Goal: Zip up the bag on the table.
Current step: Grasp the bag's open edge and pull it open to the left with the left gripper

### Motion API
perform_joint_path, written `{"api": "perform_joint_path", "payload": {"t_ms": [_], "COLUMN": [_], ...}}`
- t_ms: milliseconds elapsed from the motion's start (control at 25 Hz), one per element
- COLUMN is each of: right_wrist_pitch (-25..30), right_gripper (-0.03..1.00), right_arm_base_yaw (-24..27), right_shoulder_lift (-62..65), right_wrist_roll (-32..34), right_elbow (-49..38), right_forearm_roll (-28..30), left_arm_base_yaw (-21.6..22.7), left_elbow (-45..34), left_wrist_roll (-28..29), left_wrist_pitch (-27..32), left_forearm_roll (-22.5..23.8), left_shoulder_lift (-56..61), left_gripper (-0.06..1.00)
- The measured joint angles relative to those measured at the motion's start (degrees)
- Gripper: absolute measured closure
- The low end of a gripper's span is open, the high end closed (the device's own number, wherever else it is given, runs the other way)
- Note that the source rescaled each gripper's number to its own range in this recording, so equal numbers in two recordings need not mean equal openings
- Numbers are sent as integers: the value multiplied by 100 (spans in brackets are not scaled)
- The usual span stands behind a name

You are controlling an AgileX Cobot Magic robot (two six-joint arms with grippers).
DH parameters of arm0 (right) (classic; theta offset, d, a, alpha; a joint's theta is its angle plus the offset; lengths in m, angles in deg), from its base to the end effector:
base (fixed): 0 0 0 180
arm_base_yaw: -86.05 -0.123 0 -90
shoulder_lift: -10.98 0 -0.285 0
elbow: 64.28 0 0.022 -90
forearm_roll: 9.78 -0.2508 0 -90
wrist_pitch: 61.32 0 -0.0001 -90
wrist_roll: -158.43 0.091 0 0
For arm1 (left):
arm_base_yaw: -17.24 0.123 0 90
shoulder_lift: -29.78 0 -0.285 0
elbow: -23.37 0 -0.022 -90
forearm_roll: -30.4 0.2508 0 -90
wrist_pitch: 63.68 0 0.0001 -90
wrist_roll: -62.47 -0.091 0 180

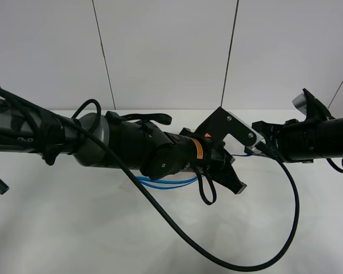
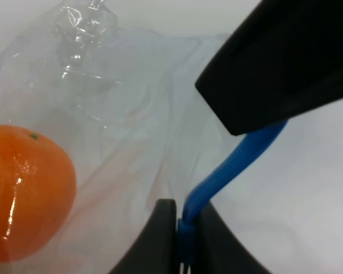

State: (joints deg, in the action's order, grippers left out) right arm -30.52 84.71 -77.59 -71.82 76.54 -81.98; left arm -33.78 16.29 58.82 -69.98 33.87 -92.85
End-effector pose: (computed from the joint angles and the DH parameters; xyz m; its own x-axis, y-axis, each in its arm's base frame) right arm 0.2566 0.0505 0.2127 -0.8164 0.2689 -0.5111 -0.0814 0.8226 0.5628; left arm 0.2742 -0.3397 0.1695 -0.2473 0.5021 -0.8287 0.8177 0.5670 0.0995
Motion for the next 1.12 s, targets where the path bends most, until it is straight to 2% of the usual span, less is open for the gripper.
{"api": "perform_joint_path", "payload": {"t_ms": [480, 920, 1120], "right_wrist_pitch": [-16, -72, -96], "right_gripper": [97, 97, 97], "right_arm_base_yaw": [0, -2, -2], "right_shoulder_lift": [0, 0, 0], "right_wrist_roll": [0, 0, 0], "right_elbow": [0, 0, 0], "right_forearm_roll": [52, 46, 65], "left_arm_base_yaw": [0, 200, 217], "left_elbow": [5, 18, 23], "left_wrist_roll": [-253, -340, -659], "left_wrist_pitch": [116, 270, 406], "left_forearm_roll": [0, 11, 40], "left_shoulder_lift": [0, 5, 5], "left_gripper": [94, 94, 94]}}
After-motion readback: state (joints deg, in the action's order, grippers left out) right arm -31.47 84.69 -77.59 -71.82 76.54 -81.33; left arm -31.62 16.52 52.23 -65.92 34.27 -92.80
